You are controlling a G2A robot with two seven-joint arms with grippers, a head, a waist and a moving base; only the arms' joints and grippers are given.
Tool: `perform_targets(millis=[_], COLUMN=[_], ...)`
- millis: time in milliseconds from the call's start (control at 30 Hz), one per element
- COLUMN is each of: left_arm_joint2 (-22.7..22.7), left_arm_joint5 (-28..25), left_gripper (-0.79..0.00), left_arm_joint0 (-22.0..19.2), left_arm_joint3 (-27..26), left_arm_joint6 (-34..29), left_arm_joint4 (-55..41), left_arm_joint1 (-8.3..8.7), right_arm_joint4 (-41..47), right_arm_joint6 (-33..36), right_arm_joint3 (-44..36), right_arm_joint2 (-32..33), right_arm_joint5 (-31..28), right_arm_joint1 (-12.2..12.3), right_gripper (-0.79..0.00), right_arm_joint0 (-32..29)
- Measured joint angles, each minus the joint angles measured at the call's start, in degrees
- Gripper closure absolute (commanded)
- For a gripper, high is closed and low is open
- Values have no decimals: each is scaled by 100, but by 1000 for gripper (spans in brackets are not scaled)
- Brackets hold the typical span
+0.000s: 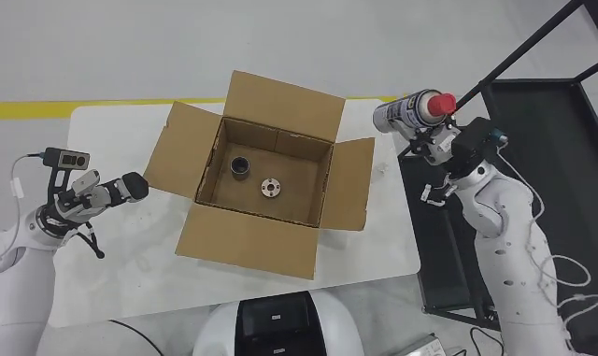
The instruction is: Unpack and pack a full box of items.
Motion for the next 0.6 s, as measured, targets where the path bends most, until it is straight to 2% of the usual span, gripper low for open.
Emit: perform_targets(millis=[133,467,600], left_arm_joint2=[0,0,0], left_arm_joint5=[0,0,0], left_gripper=[-785,-785,-785], left_arm_joint0=[0,0,0], left_arm_joint3=[0,0,0], left_arm_joint6=[0,0,0], left_arm_joint4=[0,0,0], left_arm_joint1=[0,0,0], right_arm_joint4=[601,2273,2658], right_arm_joint6=[835,2497,2665], right_arm_joint3=[-191,315,566], right_arm_joint2=[-510,-1994,-2317], right_arm_joint5=[-234,12,243], right_arm_joint1=[-16,-145,-195], right_gripper=[0,0,0], right_arm_joint0=[112,728,930])
